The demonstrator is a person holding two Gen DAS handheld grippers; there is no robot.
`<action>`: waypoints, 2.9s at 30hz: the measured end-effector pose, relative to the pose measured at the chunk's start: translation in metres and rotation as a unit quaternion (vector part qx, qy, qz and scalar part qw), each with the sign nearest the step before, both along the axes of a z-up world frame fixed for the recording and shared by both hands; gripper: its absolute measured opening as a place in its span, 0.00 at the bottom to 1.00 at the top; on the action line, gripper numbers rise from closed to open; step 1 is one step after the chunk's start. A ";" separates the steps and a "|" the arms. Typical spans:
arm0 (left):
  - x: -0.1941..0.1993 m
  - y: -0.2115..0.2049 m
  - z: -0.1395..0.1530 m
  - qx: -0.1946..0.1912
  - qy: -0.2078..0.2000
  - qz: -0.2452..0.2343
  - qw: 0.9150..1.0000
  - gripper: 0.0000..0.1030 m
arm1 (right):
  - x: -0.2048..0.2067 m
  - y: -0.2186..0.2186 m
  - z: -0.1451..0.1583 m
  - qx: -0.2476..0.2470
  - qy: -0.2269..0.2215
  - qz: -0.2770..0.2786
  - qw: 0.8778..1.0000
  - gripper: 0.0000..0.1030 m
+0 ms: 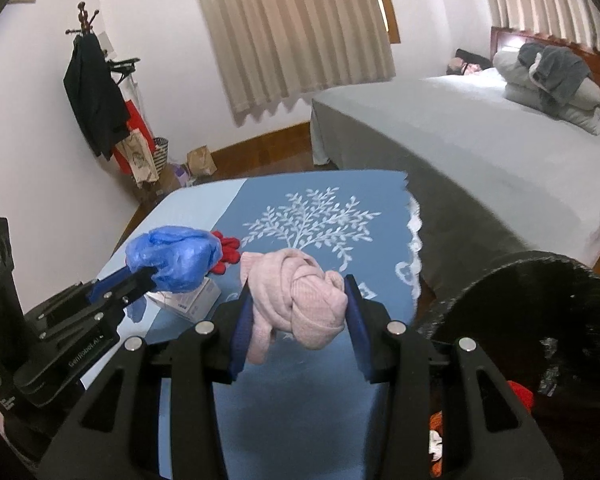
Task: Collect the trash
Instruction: 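Carry the pink sock and blue bag over the bin with both grippers, then open both grippers to drop the pink sock and blue bag into the bin, then move both grippers back over the table toward the white box and red bag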
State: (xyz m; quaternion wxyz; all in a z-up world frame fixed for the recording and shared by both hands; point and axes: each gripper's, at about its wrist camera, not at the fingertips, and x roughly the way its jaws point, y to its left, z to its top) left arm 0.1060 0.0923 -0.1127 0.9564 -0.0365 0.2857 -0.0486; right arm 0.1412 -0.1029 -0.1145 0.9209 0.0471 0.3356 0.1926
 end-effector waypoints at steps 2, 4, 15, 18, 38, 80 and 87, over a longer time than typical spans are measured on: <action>-0.002 -0.005 0.002 -0.001 -0.003 -0.006 1.000 0.22 | -0.003 -0.005 0.004 0.000 -0.004 -0.003 1.000 0.40; -0.003 -0.012 0.005 -0.002 -0.006 -0.013 1.000 0.22 | -0.006 -0.012 0.008 -0.002 -0.009 -0.008 1.000 0.40; -0.005 -0.070 0.017 -0.004 -0.025 -0.074 0.997 0.22 | -0.028 -0.072 0.016 -0.009 -0.027 -0.066 0.997 0.40; -0.004 -0.086 0.019 -0.006 -0.027 -0.092 0.995 0.22 | -0.033 -0.092 0.015 -0.010 -0.029 -0.088 0.996 0.40; 0.006 -0.212 0.008 -0.005 -0.011 -0.231 0.973 0.22 | -0.068 -0.198 -0.004 -0.025 -0.017 -0.207 0.978 0.40; 0.006 -0.032 0.000 0.021 -0.002 -0.006 1.000 0.89 | -0.015 -0.107 -0.007 -0.018 -0.005 -0.149 0.989 0.93; 0.008 0.026 -0.013 0.038 0.005 0.061 0.997 0.89 | 0.010 -0.051 -0.013 -0.025 0.001 -0.097 0.995 0.93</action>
